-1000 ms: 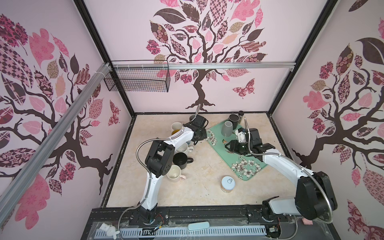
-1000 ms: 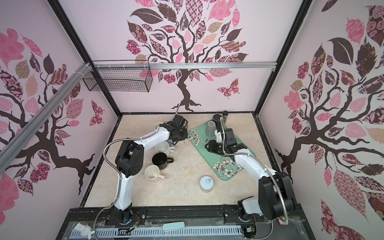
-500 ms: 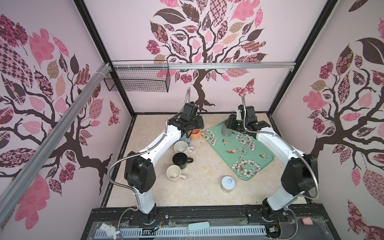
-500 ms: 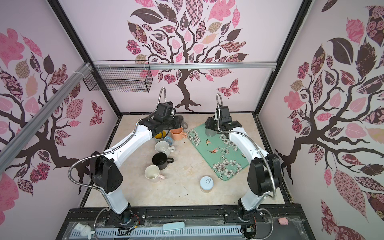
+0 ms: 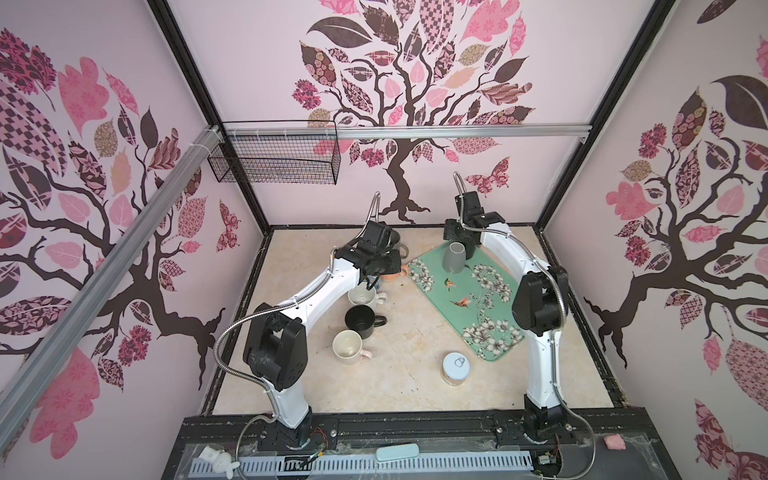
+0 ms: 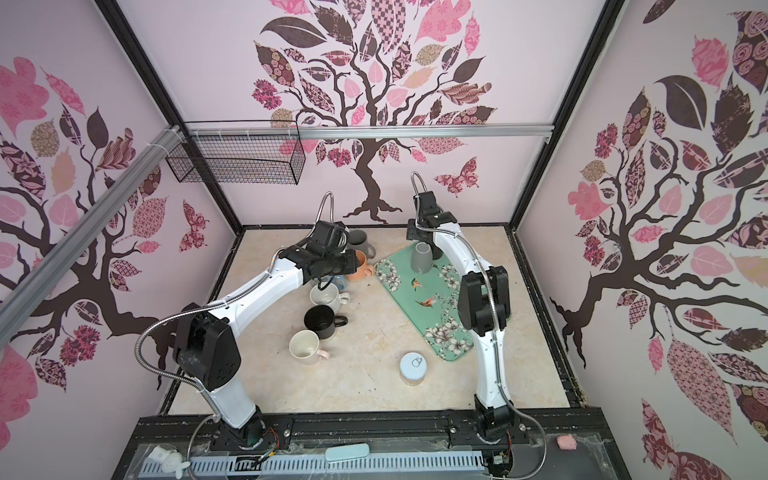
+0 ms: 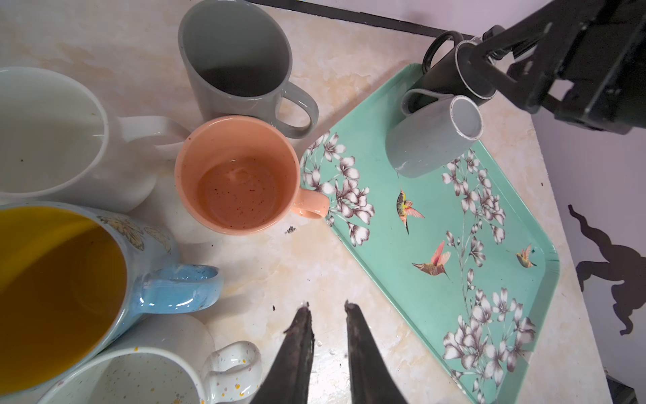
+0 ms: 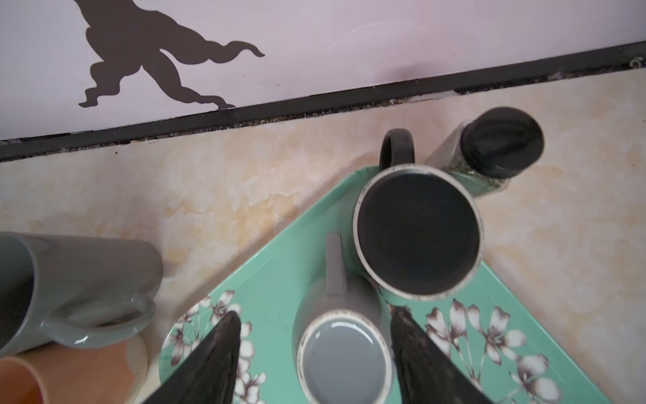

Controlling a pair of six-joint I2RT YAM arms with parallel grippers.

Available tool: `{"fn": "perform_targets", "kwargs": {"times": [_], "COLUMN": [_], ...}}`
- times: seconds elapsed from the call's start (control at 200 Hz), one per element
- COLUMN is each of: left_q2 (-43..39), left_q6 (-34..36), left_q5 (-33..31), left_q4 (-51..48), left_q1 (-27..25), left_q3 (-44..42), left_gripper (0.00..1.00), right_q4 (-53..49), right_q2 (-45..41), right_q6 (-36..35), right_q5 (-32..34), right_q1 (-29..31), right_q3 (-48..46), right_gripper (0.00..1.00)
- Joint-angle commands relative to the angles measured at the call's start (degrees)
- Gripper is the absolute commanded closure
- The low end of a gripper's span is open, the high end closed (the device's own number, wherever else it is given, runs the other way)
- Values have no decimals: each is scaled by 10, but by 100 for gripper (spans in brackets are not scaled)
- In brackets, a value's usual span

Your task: Turn the mug right side up

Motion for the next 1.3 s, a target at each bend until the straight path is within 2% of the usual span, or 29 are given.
{"fn": "perform_targets", "kwargs": {"times": [0.0, 0.27, 0.525, 0.76, 0.995, 1.16, 1.295], "left_q2": [5, 21, 19, 18, 2, -5, -4], "left_q6": [4, 11, 8, -2, 1, 20, 42], "left_q5": [18, 10, 14, 28, 39, 40, 50], "left_q4": [13, 15, 31, 47, 56, 55, 59], "left_q1": [15, 17, 17, 17, 9, -28, -75], "left_q3": [-14, -17, -37, -49, -61, -54, -48], "left_gripper": [79, 78, 78, 78, 78, 78, 78], "right_q4": [-68, -69, -75, -56, -46, -37, -32], "right_q2": [45, 66, 55, 0, -74, -114, -123], "right_q6": [-18, -32, -33, -39, -15, 5, 30], "right_q5": [18, -28, -38, -59, -84, -86, -162], "right_q1": [-1, -2, -2, -1, -1, -9, -45], "right_q3": [60, 67, 34, -59, -155, -210, -228], "right_gripper": [31, 50, 54, 62, 64, 60, 59]}}
